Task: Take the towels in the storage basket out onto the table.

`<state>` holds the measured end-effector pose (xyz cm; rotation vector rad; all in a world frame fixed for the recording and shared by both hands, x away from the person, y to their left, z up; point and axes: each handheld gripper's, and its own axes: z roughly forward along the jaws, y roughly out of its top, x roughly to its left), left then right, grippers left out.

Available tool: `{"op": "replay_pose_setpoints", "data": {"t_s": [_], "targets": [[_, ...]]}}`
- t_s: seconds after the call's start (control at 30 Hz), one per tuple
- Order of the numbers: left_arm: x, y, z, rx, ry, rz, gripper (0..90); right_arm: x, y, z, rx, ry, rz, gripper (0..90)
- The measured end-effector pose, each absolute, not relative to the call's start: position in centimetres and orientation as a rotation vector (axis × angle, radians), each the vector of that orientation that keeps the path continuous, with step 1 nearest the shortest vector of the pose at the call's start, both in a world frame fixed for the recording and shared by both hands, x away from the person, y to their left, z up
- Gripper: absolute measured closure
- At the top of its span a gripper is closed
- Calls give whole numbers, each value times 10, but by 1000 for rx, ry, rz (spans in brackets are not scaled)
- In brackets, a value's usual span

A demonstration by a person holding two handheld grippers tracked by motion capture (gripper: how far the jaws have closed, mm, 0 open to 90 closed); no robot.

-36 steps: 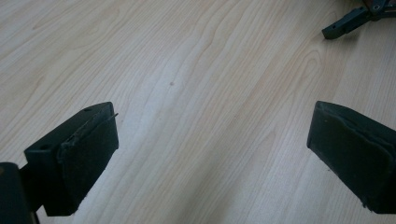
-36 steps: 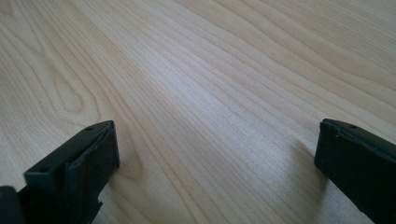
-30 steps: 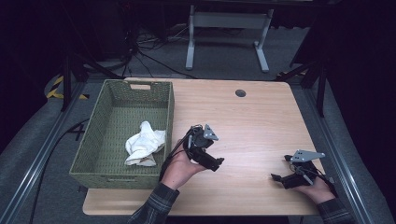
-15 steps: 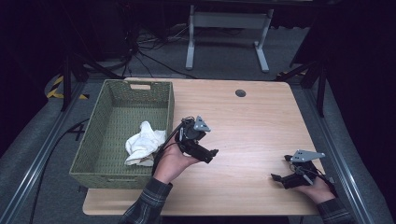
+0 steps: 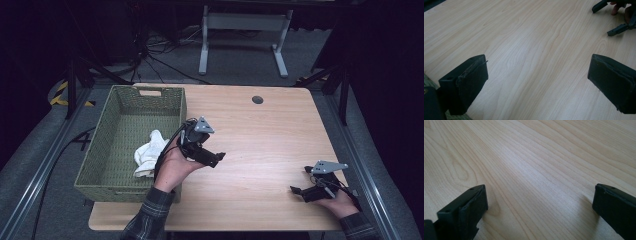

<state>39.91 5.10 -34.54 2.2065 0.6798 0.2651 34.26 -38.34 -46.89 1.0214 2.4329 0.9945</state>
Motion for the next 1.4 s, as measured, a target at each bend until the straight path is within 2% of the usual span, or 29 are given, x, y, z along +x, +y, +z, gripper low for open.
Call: {"op": "replay_pose_setpoints", "data": {"t_s": [1.27, 1.4], "targets": [[405, 150, -341, 2092, 989, 333, 60, 343, -383, -469, 1024, 2433, 998, 1], [405, 160, -344, 2082, 1017, 334, 100, 343, -383, -469, 1023, 2433, 997, 1]]}}
